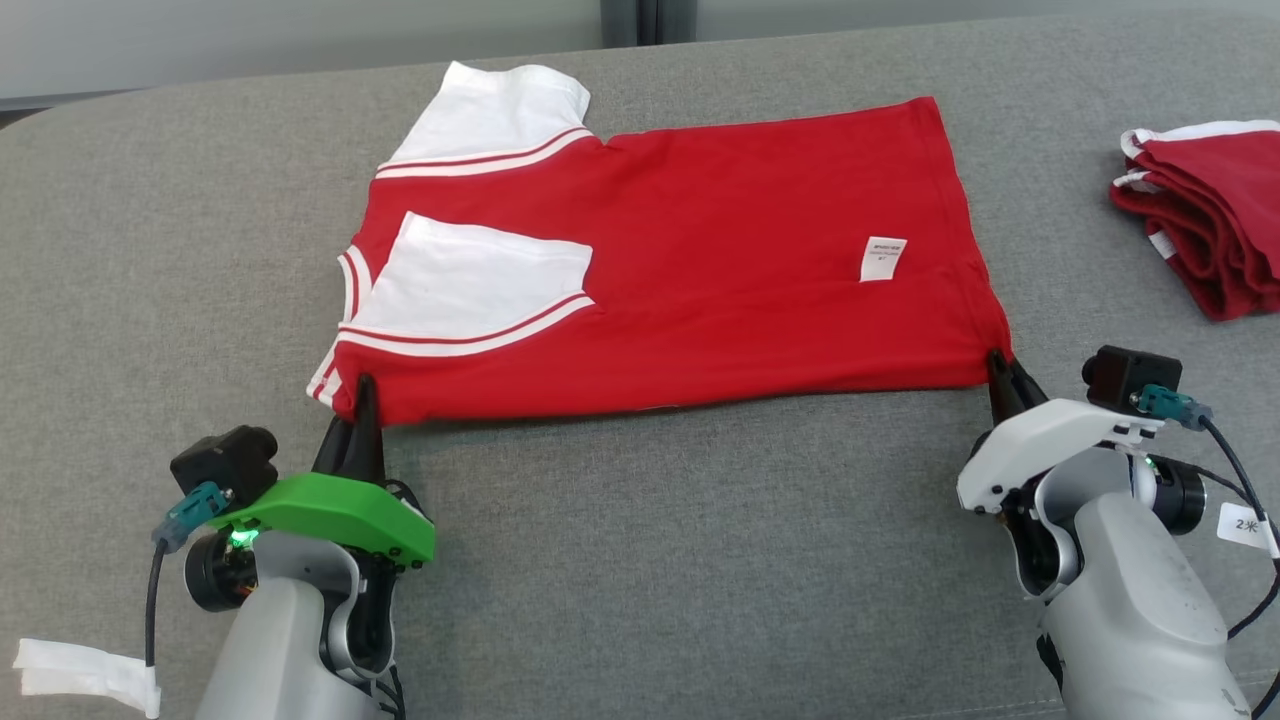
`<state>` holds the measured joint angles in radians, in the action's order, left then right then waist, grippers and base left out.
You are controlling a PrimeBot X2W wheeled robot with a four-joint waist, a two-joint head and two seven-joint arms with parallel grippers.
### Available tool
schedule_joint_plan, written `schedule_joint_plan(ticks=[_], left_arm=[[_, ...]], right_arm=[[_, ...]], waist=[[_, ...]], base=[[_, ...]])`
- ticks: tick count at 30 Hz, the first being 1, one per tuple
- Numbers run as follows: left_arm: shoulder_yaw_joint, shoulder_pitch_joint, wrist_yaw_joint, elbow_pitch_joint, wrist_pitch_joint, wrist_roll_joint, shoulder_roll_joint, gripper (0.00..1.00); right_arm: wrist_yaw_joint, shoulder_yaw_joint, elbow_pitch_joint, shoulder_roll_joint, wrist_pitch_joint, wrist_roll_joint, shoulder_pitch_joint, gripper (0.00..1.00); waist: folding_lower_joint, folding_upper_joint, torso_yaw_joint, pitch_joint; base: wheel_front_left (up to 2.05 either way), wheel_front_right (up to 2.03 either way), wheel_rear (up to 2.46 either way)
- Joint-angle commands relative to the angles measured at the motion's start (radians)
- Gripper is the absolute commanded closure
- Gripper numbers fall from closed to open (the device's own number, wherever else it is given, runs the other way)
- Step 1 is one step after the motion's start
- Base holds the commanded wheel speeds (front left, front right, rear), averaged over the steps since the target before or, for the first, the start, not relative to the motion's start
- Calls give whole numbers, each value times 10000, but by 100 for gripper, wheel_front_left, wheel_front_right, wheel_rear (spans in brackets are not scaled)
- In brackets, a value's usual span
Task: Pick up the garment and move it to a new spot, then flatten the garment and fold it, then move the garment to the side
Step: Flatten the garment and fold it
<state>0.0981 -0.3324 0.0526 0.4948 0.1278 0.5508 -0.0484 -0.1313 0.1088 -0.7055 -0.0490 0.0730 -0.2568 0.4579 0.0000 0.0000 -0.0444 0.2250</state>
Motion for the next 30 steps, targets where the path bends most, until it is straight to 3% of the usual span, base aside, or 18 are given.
schedule_joint_plan(ticks=[1,9,16,21,24,25,27,30], left_arm=[[-21,129,-27,-139,73,4,-94,100],[206,1395,-145,-1550,-271,96,-99,100],[375,3516,-670,-3359,-1125,399,-115,100],[523,4215,-1058,-3685,-1371,518,-83,100],[602,4257,-1220,-3530,-1311,570,-69,100],[607,4232,-1271,-3492,-1248,543,-67,76],[577,4122,-1373,-3444,-1077,329,-148,0],[456,3951,-1423,-3538,-883,198,-325,0]], right_arm=[[12,40,88,-27,94,80,119,100],[12,220,1899,-116,-312,-276,-1264,100],[12,305,4513,-51,-1159,-702,-3735,100],[12,380,5230,-31,-1566,-1040,-4610,100],[12,319,5276,-30,-1630,-1234,-4843,73],[12,334,5223,-33,-1672,-1240,-4915,58],[12,387,5153,-33,-1639,-1226,-5000,0],[11,492,5083,-32,-1549,-1178,-5015,0]], waist=[[0,0,-5,-96],[0,0,50,-676],[0,0,18,-810],[0,0,21,-756],[0,0,-20,-706],[0,0,-36,-692],[0,0,-66,-666],[0,0,-121,-617]], base=[[0,0,0],[0,0,0],[0,0,0],[0,0,0],[0,0,0],[0,0,0],[0,0,0],[0,0,0]])
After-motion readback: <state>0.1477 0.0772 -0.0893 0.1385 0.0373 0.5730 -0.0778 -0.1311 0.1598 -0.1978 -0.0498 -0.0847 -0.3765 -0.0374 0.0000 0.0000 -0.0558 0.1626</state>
